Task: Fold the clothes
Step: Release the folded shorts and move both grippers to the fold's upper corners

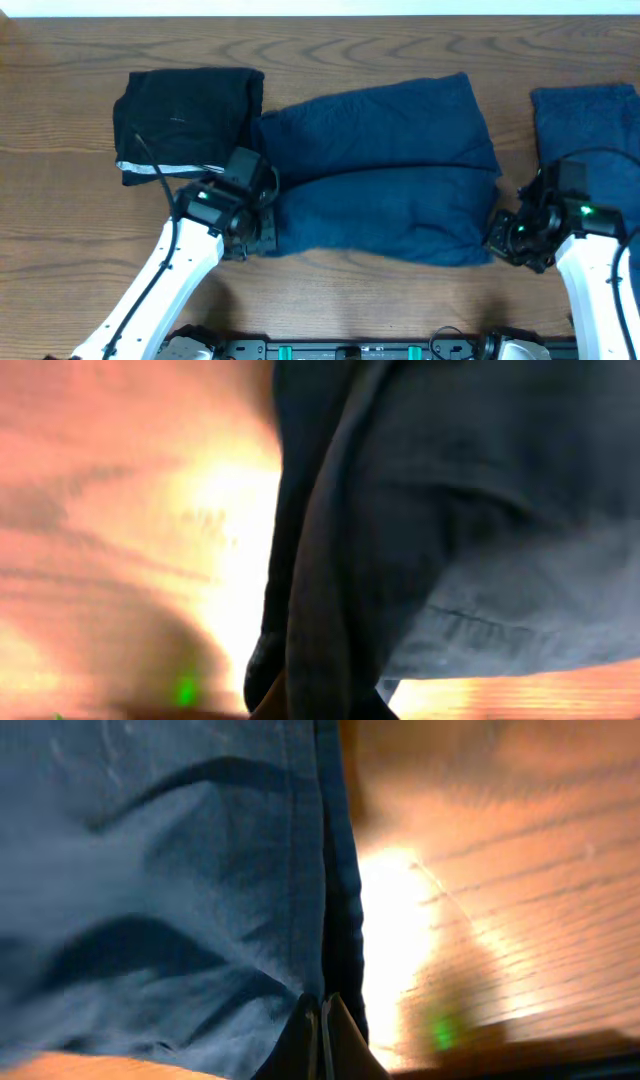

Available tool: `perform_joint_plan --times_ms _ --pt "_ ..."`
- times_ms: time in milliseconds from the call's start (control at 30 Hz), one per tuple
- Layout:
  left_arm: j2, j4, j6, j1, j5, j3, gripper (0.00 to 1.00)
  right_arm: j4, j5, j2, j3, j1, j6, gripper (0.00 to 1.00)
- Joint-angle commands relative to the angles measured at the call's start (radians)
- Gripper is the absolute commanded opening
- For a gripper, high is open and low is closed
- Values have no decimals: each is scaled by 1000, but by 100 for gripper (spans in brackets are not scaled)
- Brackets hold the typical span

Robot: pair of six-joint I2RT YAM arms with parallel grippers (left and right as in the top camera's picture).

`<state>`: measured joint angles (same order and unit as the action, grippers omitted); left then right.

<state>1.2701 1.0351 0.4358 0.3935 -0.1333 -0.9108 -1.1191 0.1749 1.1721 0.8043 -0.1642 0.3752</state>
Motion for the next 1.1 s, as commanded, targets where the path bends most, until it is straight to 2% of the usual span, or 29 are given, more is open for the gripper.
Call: perform_joint_plan --times_ms 0,200,233,267,300,333,367,400,500,767,800,900,967,1000,1067 --pt "6 11 36 -4 -49 71 6 11 -14 -1 -32 -8 88 2" --pt "6 19 64 -4 -77 181 6 -56 19 -2 -34 -8 104 1" --pt "6 26 64 -4 -84 187 8 -63 33 -2 -34 -8 103 2" --pt "6 36 64 -4 -95 188 15 -68 44 -3 -34 -8 104 2" --pt "5 47 63 -4 -112 188 41 -70 47 -4 -32 -8 104 17" --pt "5 52 63 -4 -122 188 66 -71 47 -4 -29 -8 103 24" --pt "5 56 63 -4 -132 187 82 -71 47 -4 -24 -8 102 37" --pt "5 57 53 -4 -137 187 90 -72 47 -4 -14 -8 97 50" --pt "5 64 51 -4 -137 177 93 -92 47 -4 46 -8 53 56" --pt "2 77 7 -4 -97 -17 94 -134 39 1 326 -6 -120 58" --pt "2 69 6 -4 -73 -40 94 -127 40 5 343 -6 -119 56" --pt "2 13 6 -4 -4 -70 94 -98 47 20 349 -4 -119 33" --pt "5 -28 5 -4 27 -69 93 -96 47 40 343 -3 -119 28" --pt "8 -41 2 -4 42 -69 93 -98 47 56 340 -1 -119 31" --pt "11 -50 -24 -6 52 -69 93 -99 40 87 330 1 -119 48"
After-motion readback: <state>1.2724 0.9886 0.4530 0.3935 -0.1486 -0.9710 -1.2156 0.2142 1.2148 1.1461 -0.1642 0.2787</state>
